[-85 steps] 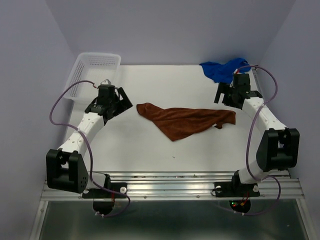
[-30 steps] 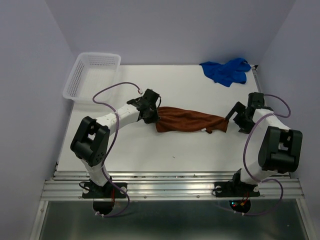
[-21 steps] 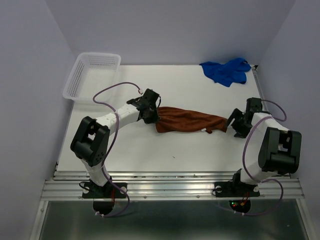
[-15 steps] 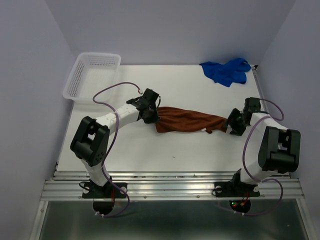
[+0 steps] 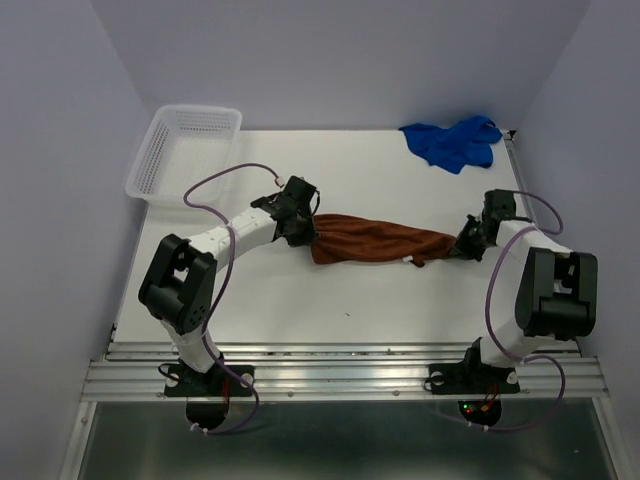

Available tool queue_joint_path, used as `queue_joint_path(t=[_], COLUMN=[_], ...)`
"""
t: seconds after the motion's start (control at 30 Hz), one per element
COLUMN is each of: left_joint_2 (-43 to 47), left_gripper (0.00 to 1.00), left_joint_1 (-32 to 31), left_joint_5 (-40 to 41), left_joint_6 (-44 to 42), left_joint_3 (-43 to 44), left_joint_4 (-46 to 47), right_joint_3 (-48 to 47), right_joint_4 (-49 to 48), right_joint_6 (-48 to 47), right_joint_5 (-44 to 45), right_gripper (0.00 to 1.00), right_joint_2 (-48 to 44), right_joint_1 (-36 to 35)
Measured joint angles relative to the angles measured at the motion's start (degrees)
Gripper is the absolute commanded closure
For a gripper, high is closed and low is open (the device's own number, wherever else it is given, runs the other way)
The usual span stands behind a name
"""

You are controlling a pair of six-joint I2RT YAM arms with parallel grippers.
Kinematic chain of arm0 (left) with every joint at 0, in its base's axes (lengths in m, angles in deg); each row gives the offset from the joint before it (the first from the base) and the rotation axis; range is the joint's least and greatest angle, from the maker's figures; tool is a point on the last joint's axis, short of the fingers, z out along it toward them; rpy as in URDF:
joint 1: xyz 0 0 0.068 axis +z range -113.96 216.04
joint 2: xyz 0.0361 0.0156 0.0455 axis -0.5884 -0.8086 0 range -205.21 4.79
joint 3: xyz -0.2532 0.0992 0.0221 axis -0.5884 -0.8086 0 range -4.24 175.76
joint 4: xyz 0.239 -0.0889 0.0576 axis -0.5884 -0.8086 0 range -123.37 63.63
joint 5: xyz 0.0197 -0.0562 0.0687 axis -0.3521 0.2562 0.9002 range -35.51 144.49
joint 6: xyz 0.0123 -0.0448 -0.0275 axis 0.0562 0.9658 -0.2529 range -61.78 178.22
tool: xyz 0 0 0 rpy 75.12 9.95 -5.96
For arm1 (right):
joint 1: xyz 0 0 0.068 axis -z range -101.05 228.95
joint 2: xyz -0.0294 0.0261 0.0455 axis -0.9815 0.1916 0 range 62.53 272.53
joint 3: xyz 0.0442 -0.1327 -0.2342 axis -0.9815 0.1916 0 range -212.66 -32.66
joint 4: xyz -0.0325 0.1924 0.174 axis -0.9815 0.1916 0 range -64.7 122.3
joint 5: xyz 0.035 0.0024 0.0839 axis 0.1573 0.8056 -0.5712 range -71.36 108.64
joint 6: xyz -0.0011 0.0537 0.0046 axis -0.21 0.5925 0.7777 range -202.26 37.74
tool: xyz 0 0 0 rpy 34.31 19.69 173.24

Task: Roll the towels
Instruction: Flatten the towel

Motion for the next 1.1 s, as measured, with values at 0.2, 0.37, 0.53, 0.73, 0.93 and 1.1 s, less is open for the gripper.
queue_joint_path(t=[0.2,0.37,0.53,0.73,0.93,1.1], left_joint_2=[4.7,9.6,11.4,2.5,-19.9,-15.5], left_gripper=[1.00,1.00,1.00,1.00,1.00,1.00], left_joint_1=[2.6,6.9,9.4,12.7,17.7,19.1], left_joint_5=[-0.5,-1.2,-2.3,-3.6,-7.6,-11.5], left_joint_6=[-0.5,-2.0,-4.4,-8.4,-15.5,-20.6], left_joint_3=[0.6,5.4,13.2,32.7,68.2,60.5], left_joint_4=[-0.1,0.4,3.2,0.7,-5.1,-4.6], right_joint_3=[-6.0,-12.9,-17.8,-29.4,-48.3,-50.9], right_joint_4=[3.8,4.8,3.0,-1.2,-4.6,-6.7], right_joint_6=[-0.3,-0.2,-0.2,-0.2,-1.7,-4.0], right_joint_5=[3.0,5.5,6.5,2.8,-0.7,-1.4], right_gripper=[0.99,0.99,0.99,0.99,0.99,0.99], right_joint_2=[-7.0,-10.9,-11.7,-3.3,7.1,3.8], right_joint_1=[0.0,-0.5,-1.1,-1.5,-1.7,-2.2])
